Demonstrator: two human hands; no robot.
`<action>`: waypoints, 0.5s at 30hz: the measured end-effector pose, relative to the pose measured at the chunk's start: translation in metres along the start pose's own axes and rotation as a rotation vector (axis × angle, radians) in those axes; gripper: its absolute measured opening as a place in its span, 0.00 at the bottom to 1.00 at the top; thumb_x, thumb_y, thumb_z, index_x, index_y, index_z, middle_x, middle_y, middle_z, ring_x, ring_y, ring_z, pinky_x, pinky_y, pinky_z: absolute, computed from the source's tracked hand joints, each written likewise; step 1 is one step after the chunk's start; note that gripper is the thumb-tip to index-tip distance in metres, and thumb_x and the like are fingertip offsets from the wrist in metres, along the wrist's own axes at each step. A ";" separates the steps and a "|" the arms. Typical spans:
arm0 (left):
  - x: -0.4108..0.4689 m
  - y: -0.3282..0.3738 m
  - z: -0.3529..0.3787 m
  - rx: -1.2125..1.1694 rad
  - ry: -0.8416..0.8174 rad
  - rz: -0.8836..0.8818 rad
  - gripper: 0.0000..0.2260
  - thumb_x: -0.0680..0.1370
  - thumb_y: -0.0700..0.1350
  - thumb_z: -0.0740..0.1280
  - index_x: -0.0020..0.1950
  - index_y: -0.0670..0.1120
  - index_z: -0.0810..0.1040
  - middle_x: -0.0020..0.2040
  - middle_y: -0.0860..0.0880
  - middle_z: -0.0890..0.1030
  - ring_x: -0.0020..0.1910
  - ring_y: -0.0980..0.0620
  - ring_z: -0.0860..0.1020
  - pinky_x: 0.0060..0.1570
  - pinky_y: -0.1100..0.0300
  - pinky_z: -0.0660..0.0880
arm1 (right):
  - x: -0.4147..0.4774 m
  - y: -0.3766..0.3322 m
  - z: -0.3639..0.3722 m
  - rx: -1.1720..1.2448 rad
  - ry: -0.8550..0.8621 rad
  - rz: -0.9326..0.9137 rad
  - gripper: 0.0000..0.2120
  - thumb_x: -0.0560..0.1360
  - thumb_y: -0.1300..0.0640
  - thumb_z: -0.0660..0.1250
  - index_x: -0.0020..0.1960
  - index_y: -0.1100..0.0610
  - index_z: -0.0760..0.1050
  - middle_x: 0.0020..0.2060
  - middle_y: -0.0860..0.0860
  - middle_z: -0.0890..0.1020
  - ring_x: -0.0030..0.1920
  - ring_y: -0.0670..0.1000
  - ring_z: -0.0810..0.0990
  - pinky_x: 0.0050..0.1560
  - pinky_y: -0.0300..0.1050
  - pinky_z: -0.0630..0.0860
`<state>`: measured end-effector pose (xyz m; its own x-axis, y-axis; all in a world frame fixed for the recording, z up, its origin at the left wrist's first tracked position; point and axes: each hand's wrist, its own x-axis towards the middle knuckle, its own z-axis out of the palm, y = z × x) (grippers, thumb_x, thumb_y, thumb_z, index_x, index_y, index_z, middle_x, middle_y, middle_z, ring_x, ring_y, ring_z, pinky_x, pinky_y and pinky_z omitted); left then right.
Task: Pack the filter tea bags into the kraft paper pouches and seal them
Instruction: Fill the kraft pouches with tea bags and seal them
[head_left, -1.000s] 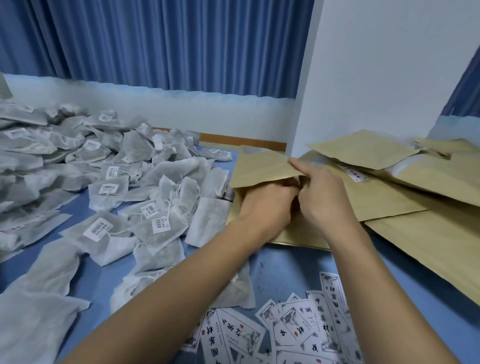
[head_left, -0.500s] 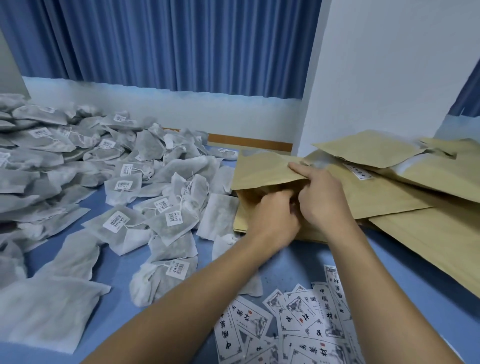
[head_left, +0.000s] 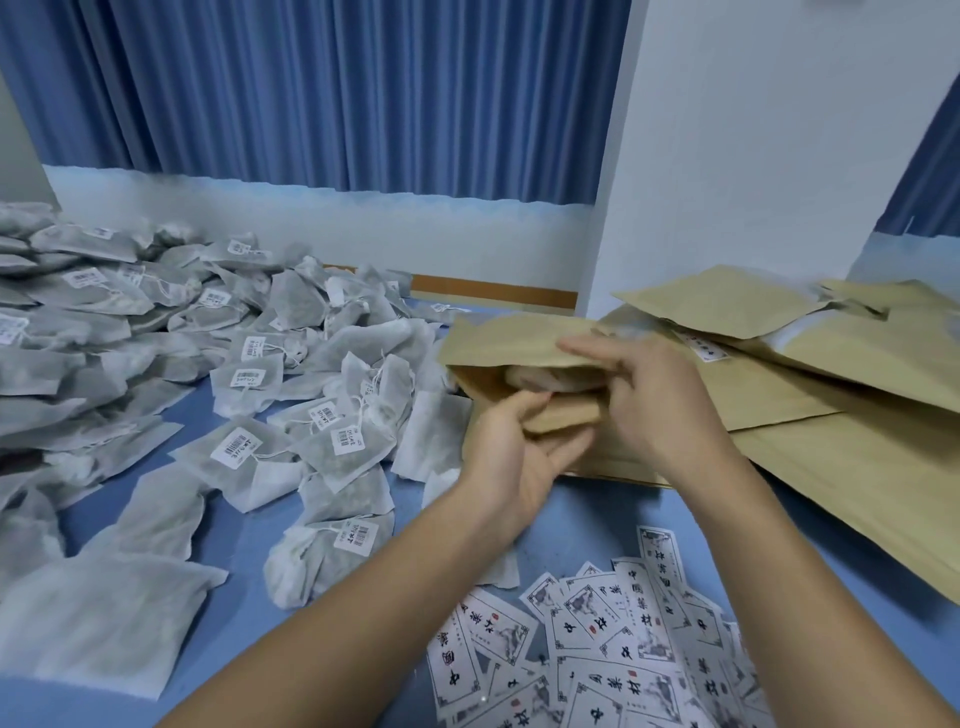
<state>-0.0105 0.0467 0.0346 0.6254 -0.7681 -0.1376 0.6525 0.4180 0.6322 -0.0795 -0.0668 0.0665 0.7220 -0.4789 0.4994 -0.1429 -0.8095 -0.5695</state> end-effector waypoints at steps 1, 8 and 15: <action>0.000 0.005 0.001 -0.074 -0.093 -0.012 0.09 0.78 0.36 0.62 0.54 0.40 0.80 0.57 0.38 0.81 0.61 0.38 0.78 0.68 0.45 0.73 | -0.007 0.002 0.000 -0.033 -0.070 -0.071 0.33 0.72 0.74 0.56 0.63 0.44 0.81 0.67 0.45 0.78 0.70 0.46 0.73 0.71 0.39 0.66; 0.013 -0.014 -0.002 0.026 0.056 0.006 0.18 0.83 0.48 0.64 0.67 0.38 0.75 0.55 0.38 0.85 0.47 0.41 0.85 0.50 0.46 0.83 | -0.037 0.025 -0.012 0.266 -0.169 -0.204 0.16 0.79 0.59 0.69 0.64 0.47 0.81 0.70 0.39 0.74 0.72 0.37 0.68 0.70 0.37 0.68; 0.007 -0.047 -0.026 0.220 0.144 0.051 0.14 0.77 0.45 0.73 0.60 0.41 0.79 0.45 0.44 0.85 0.33 0.49 0.81 0.29 0.59 0.75 | -0.072 0.047 0.007 0.833 0.200 0.700 0.08 0.76 0.52 0.72 0.43 0.56 0.78 0.37 0.51 0.81 0.33 0.47 0.80 0.29 0.41 0.72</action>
<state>-0.0261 0.0337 -0.0159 0.7202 -0.6648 -0.1984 0.5193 0.3269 0.7896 -0.1333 -0.0676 -0.0005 0.5260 -0.8489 -0.0510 0.0775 0.1076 -0.9912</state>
